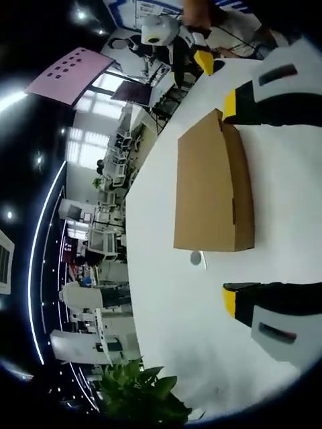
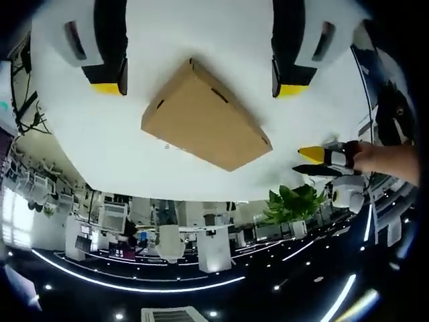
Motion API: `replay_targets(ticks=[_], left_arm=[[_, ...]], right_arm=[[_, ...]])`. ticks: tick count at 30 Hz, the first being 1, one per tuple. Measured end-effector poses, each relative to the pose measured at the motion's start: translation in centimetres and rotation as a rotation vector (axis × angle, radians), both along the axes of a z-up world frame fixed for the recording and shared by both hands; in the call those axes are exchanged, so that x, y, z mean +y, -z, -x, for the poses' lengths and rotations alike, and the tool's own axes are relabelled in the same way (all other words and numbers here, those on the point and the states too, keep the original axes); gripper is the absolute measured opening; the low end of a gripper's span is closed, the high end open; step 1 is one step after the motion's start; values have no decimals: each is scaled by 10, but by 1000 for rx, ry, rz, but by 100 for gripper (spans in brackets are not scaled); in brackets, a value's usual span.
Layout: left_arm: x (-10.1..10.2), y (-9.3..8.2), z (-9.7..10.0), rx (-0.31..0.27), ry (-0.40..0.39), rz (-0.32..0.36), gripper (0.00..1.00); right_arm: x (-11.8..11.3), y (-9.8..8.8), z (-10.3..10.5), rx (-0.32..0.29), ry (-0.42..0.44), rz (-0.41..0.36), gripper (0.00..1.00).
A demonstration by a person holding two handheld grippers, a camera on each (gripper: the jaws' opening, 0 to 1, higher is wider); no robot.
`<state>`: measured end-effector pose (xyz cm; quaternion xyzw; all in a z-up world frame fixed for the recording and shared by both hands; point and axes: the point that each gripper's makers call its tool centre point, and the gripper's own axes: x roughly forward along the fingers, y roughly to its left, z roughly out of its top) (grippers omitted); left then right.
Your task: Operate the shoe box by opening the lid, removing the specified soft item, and placing it in the target area until the item is outside and the box remains undamaged.
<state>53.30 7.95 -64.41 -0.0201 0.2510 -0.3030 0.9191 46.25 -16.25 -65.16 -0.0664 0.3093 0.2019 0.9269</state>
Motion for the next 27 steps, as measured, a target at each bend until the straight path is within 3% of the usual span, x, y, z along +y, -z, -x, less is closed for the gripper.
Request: replay_targets(ticks=[6, 9, 12, 15, 18, 27], left_arm=[[7, 6, -14, -33, -11, -15, 99], [7, 14, -19, 32, -71, 42, 99], [6, 15, -26, 51, -95, 77, 99], [1, 17, -27, 44, -54, 46, 99], [-1, 17, -30, 38, -37, 56, 99], [-9, 36, -28, 37, -18, 34, 94]], right_arm=[[1, 4, -14, -13, 64, -97, 72], [8, 4, -19, -26, 43, -120, 77], [13, 3, -22, -42, 33, -115, 84], [13, 3, -26, -39, 39, -106, 81], [12, 6, -27, -24, 49, -110, 75], [7, 17, -33, -22, 64, -62, 77]])
